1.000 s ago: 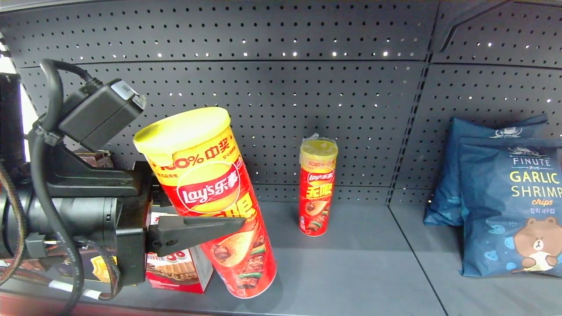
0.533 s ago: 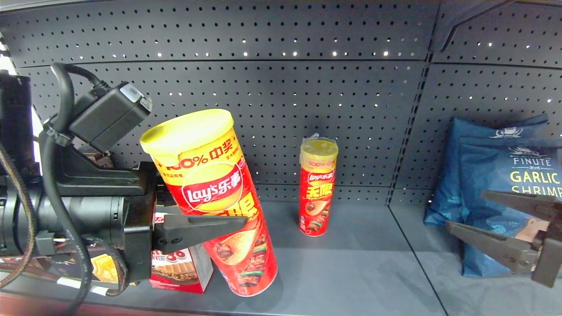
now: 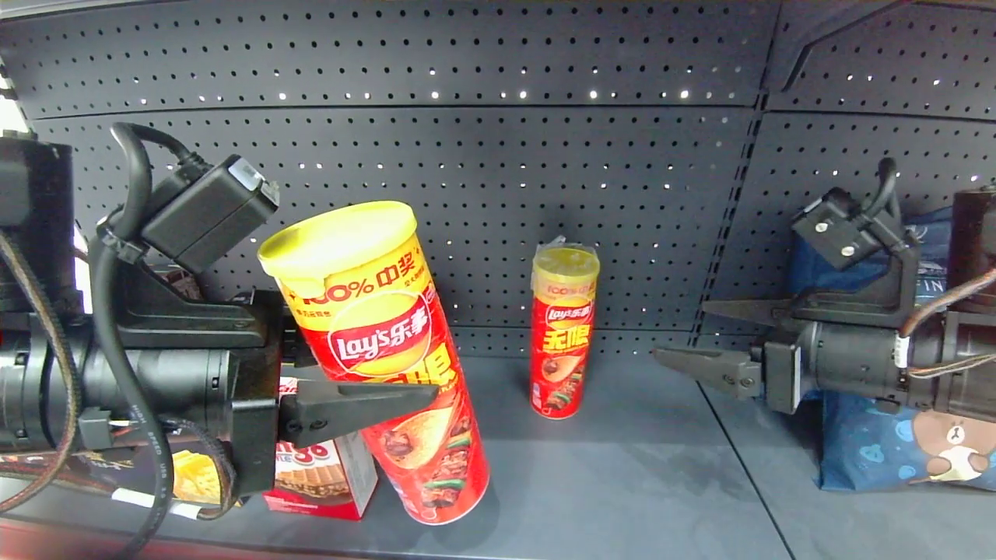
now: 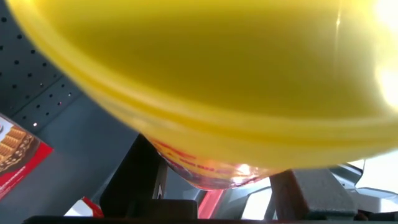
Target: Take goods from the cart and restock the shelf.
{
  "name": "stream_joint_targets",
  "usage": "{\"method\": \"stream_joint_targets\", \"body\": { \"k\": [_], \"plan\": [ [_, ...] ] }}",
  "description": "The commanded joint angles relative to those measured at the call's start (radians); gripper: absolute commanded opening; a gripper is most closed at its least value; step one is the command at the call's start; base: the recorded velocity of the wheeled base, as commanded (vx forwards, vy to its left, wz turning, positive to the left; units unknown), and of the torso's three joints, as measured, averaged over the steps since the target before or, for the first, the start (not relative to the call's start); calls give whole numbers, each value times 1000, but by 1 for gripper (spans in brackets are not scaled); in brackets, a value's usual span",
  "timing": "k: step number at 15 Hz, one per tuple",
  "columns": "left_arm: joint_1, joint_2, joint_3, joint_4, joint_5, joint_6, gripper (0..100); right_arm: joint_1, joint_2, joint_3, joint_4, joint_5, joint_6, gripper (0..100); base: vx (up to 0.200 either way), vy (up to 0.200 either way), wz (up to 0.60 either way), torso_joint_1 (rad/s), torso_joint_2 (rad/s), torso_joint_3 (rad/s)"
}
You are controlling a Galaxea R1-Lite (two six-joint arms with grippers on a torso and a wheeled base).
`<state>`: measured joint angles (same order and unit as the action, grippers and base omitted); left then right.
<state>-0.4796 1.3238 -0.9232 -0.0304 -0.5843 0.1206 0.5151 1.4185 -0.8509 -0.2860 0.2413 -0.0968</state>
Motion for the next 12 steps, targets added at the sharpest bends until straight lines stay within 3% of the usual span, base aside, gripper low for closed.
{"method": "stream_joint_targets", "body": {
  "k": [1,7,9,12],
  "plan": [
    [3,2,1,0,0,-1,0,0,71,-11,-10,16,-4,100,0,0,0,0,0,0],
    [19,0,12,-5,-3,-1,0,-47,192,26,-262,222,-21,100,0,0,0,0,0,0],
    [32,0,10,-6,-5,-1,0,-118,250,19,-328,400,-81,100,0,0,0,0,0,0],
    [35,0,10,-6,-14,1,0,-125,304,15,-383,454,-86,100,0,0,0,0,0,0]
  ]
}}
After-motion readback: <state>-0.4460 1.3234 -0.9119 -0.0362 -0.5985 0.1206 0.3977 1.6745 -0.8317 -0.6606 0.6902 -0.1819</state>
